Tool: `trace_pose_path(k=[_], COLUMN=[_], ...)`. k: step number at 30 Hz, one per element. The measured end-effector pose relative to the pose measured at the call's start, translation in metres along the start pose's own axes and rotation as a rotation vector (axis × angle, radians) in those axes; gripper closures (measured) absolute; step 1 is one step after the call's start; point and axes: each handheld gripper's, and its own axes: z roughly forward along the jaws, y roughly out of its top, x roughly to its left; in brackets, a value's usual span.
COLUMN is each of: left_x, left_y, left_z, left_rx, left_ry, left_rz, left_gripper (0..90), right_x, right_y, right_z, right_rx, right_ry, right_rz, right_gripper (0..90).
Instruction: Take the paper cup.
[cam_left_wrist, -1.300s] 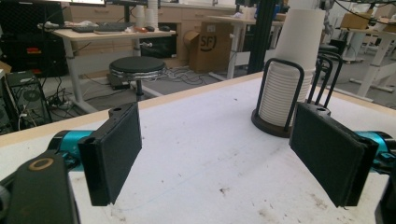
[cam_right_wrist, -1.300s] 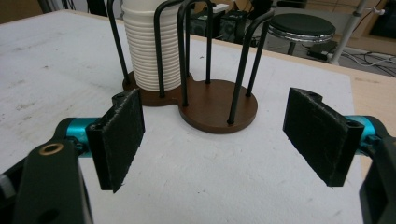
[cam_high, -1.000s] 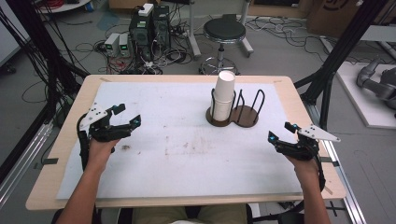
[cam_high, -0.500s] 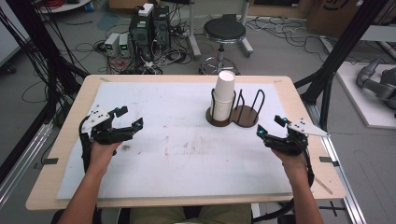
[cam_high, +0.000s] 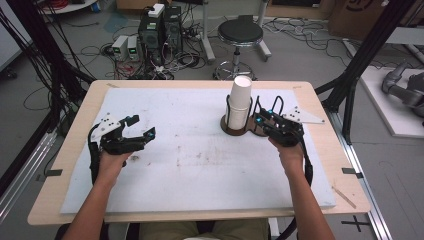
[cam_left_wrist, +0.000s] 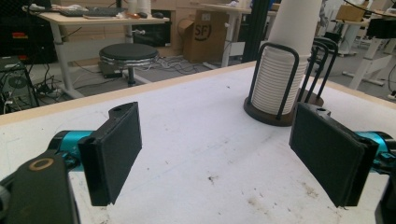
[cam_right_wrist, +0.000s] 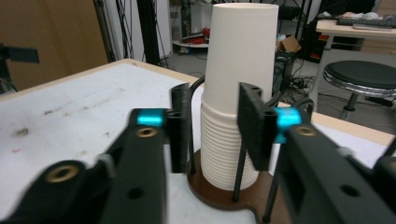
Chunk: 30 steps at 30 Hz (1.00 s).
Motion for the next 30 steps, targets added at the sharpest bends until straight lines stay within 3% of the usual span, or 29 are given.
trace_pose_path(k=[2,3,11,14,19,23,30], left_x=[-0.001,-0.001,-0.002,-0.003,-0.002,-0.003,-0.002], left_y=[0.000,0.000,-0.001,-0.002,-0.001,-0.001,0.006], left_z=[0.000,0.000,0.004,0.006,0.007,0.008,0.016], left_rx=[0.000,0.001,0.009,0.016,0.010,0.005,0.009], left_ry=[-0.003,-0.003,-0.008,-0.011,-0.007,-0.009,-0.015], left_rz=[-0.002,-0.002,0.000,-0.001,-0.002,0.002,0.015], left_gripper=[17.0,16.9,16.9,16.9,16.9,17.0,17.0], right_x=[-0.001,-0.001,0.002,0.001,0.000,-0.001,0.000], right_y=[0.000,0.000,-0.007,-0.011,-0.020,-0.023,-0.021], right_z=[0.005,0.007,0.030,0.041,0.060,0.067,0.076], right_rx=[-0.006,-0.005,0.086,0.092,0.168,0.184,0.202], right_ry=[0.001,-0.004,-0.037,-0.044,-0.059,-0.072,-0.076], right_rz=[0.015,0.015,-0.006,0.024,0.049,0.089,0.116], right_gripper=[88.4,90.0,90.0,90.0,90.0,90.0,90.0])
